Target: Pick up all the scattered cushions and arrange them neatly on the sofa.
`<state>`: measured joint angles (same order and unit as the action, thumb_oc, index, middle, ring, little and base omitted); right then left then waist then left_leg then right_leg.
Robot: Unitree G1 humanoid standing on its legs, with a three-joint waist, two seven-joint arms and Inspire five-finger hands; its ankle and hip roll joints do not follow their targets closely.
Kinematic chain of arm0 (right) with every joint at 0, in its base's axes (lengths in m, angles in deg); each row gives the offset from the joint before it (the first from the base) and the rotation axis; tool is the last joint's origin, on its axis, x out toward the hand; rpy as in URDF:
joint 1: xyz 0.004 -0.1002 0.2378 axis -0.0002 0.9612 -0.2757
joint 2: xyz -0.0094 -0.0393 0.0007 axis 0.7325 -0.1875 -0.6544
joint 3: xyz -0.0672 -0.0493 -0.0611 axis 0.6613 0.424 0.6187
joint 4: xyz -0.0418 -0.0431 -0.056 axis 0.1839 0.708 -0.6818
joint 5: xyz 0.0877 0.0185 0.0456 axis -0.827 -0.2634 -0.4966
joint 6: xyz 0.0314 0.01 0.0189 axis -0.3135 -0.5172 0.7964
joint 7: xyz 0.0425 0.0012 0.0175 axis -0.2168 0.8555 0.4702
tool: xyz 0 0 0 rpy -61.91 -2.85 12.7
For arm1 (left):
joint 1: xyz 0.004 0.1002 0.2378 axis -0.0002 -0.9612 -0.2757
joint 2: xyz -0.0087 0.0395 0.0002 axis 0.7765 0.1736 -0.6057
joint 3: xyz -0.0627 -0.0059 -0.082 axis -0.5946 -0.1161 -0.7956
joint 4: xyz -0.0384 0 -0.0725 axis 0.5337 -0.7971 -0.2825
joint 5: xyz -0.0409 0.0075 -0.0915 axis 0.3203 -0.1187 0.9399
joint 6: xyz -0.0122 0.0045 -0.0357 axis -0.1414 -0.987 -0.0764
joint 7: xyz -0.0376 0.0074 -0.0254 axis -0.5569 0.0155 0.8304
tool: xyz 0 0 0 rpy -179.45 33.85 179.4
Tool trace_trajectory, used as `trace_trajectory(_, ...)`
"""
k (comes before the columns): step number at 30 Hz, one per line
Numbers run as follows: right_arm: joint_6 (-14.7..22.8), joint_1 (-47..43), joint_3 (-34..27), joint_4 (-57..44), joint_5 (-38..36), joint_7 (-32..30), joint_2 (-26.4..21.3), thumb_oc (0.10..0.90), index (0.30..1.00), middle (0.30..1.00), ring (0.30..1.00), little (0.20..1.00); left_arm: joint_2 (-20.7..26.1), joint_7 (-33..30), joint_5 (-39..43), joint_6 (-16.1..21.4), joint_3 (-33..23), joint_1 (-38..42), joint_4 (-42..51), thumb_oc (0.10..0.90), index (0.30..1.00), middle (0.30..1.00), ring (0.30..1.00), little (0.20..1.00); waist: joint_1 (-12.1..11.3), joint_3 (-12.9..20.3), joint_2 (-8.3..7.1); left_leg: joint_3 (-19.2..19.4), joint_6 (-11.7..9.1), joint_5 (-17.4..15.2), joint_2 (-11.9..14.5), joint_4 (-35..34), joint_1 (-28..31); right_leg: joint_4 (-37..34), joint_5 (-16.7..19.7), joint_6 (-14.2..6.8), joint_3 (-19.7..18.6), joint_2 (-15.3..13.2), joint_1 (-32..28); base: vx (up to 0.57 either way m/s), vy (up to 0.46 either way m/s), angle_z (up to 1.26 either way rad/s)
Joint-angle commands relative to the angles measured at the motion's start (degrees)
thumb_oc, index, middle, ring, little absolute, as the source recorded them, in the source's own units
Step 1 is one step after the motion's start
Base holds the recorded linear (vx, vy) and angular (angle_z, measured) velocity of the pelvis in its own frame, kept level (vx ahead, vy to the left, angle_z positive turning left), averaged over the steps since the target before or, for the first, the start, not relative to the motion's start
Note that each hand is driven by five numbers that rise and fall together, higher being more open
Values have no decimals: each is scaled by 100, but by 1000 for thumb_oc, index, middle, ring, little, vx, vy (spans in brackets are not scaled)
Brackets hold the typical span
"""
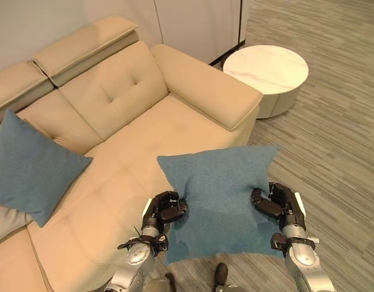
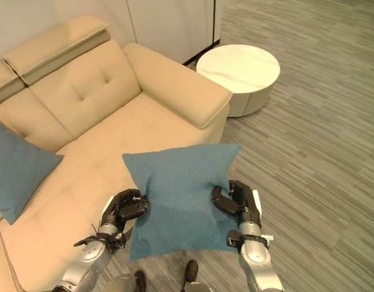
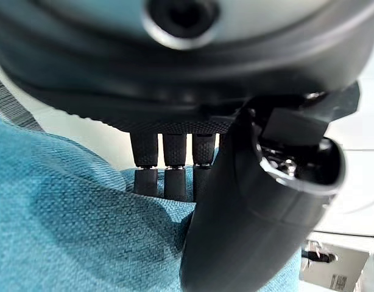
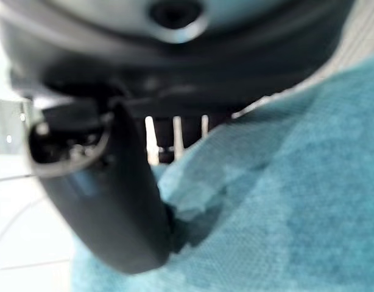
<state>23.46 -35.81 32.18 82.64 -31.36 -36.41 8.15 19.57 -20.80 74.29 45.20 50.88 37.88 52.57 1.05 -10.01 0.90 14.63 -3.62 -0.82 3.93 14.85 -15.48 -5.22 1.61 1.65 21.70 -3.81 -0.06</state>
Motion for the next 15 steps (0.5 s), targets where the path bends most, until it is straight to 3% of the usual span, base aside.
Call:
trace_trajectory(1,733,-545,359,-997,122,206,136,400,300,300,300,300,-119,384,-89,638,175,714,949,400,300,300,300,300,-111,433,43,171,45,273,-88,-516,93,276,-576,-676,-247,62,-421,323,-15,40)
trace_trajectory(3,729,-518,368,-983,78,241,219,400,300,300,300,300,-87,424,-27,636,163,630,1021,400,300,300,300,300,-106,484,47,254,98,237,-89,-662,266,327,-639,-697,-193,93,-475,246,15,20)
trace_trajectory(5,713,-483,416,-933,91,275,291,400,300,300,300,300,-52,417,-17,586,135,533,1064,400,300,300,300,300,-166,537,5,104,177,171,-202,-660,338,400,-734,-706,-254,88,-556,295,60,-16)
trace_trajectory(7,681,-472,483,-879,181,397,369,400,300,300,300,300,26,440,-38,562,112,457,1078,400,300,300,300,300,-271,689,-65,140,367,13,-350,-932,669,869,-869,-815,-290,-36,-618,440,163,5)
trace_trajectory(10,618,-499,479,-863,250,513,395,400,300,300,300,300,116,468,-16,549,42,356,1177,400,300,300,300,300,-320,723,-45,122,576,-143,-492,-1092,957,1967,-546,-1135,-225,-428,-262,200,156,1)
trace_trajectory(11,617,-498,480,-864,250,513,396,400,300,300,300,300,117,468,-16,548,41,355,1179,400,300,300,300,300,-321,727,-49,125,580,-141,-499,-1097,956,1988,-556,-1140,-229,-438,-248,113,101,-8)
trace_trajectory(13,606,-540,495,-863,250,561,407,400,300,300,300,300,165,445,9,570,9,307,1187,400,300,300,300,300,-261,630,10,-27,669,-195,-504,-1111,1100,2763,-321,-1237,-379,-503,151,127,65,19)
trace_trajectory(15,629,-527,509,-886,214,588,462,400,300,300,300,300,204,421,19,616,-77,250,1190,400,300,300,300,300,-251,603,77,-262,691,-261,-493,-1171,1226,2876,-368,-1155,-559,-487,515,151,0,55)
